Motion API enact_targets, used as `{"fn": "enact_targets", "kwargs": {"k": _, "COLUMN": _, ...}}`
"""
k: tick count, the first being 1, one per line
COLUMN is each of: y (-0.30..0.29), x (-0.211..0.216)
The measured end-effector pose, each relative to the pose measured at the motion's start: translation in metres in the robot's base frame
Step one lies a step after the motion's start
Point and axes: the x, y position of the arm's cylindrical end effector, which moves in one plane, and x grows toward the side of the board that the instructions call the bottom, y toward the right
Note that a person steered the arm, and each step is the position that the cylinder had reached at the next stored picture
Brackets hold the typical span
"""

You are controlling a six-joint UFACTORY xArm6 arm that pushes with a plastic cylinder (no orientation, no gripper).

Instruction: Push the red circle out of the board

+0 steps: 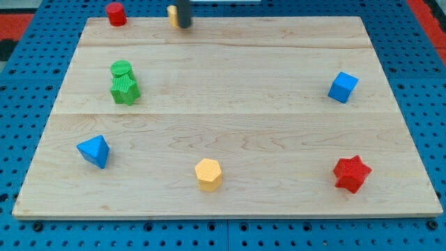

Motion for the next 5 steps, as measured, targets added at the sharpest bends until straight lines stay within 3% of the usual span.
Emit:
{"fn": "enact_targets", "kwargs": {"k": 3, "y": -0.172, "x": -0.011}}
{"fn": "enact_targets", "kwargs": {"k": 5, "y": -0.177, "x": -0.01}}
